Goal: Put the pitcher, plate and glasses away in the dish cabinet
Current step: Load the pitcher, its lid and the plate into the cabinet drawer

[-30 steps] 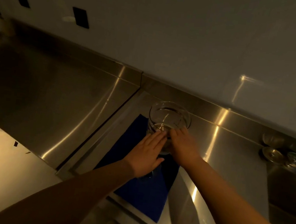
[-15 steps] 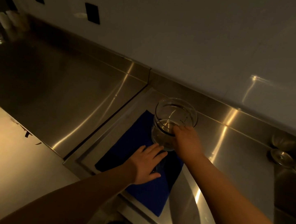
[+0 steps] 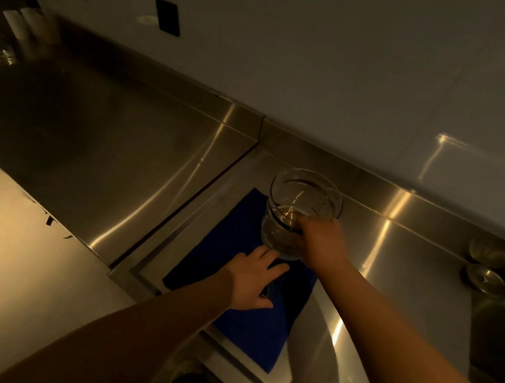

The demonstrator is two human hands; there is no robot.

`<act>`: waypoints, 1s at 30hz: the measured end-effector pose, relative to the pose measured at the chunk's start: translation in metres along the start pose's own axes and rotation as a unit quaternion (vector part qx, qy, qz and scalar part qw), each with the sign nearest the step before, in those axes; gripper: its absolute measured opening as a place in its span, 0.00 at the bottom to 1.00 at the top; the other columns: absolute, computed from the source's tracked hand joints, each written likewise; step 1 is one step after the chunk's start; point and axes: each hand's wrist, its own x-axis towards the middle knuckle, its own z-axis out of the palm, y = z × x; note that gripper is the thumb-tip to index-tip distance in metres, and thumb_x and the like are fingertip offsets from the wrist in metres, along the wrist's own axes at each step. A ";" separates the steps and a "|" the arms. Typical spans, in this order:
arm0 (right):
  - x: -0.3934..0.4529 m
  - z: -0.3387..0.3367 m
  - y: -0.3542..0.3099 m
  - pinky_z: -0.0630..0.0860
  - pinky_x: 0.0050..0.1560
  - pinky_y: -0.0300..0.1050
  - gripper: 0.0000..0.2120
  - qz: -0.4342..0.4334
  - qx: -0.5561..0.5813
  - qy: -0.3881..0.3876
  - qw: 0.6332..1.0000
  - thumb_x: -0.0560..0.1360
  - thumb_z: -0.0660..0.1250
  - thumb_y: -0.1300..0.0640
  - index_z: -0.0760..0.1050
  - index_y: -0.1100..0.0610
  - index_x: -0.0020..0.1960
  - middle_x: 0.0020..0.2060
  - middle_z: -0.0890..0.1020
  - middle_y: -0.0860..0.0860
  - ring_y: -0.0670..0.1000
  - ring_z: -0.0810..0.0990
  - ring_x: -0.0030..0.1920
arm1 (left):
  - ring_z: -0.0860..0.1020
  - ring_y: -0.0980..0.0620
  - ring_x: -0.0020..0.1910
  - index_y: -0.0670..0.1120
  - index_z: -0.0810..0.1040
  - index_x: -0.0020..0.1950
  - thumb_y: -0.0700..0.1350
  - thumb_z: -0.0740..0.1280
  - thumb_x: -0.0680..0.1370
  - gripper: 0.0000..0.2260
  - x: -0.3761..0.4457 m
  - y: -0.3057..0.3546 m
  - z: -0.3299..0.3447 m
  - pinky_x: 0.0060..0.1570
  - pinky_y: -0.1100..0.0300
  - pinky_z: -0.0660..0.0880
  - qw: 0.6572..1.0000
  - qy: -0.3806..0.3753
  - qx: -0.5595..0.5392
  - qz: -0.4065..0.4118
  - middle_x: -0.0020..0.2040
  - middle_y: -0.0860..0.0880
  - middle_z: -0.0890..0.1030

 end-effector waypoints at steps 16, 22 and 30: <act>-0.001 0.007 0.002 0.67 0.57 0.48 0.05 -0.016 0.057 0.043 0.997 0.75 0.65 0.53 0.76 0.48 0.50 0.45 0.81 0.49 0.52 0.79 0.49 | 0.60 0.43 0.66 0.53 0.54 0.74 0.57 0.69 0.72 0.36 -0.004 -0.007 -0.008 0.48 0.50 0.73 0.999 0.026 -0.025 -0.011 0.70 0.44 0.58; 0.009 0.001 -0.026 0.69 0.58 0.52 0.09 -0.011 0.077 0.056 0.995 0.72 0.70 0.55 0.76 0.47 0.51 0.45 0.82 0.49 0.53 0.79 0.49 | 0.61 0.43 0.65 0.53 0.55 0.74 0.57 0.70 0.71 0.36 -0.023 -0.045 -0.017 0.48 0.50 0.75 0.998 0.058 -0.034 -0.020 0.71 0.44 0.58; 0.062 -0.021 -0.125 0.61 0.49 0.44 0.03 -0.059 0.076 0.082 0.992 0.74 0.66 0.54 0.77 0.47 0.46 0.39 0.81 0.47 0.51 0.79 0.43 | 0.58 0.43 0.69 0.53 0.56 0.74 0.58 0.70 0.71 0.37 -0.082 -0.137 -0.035 0.59 0.48 0.70 0.994 0.078 -0.021 -0.076 0.74 0.45 0.56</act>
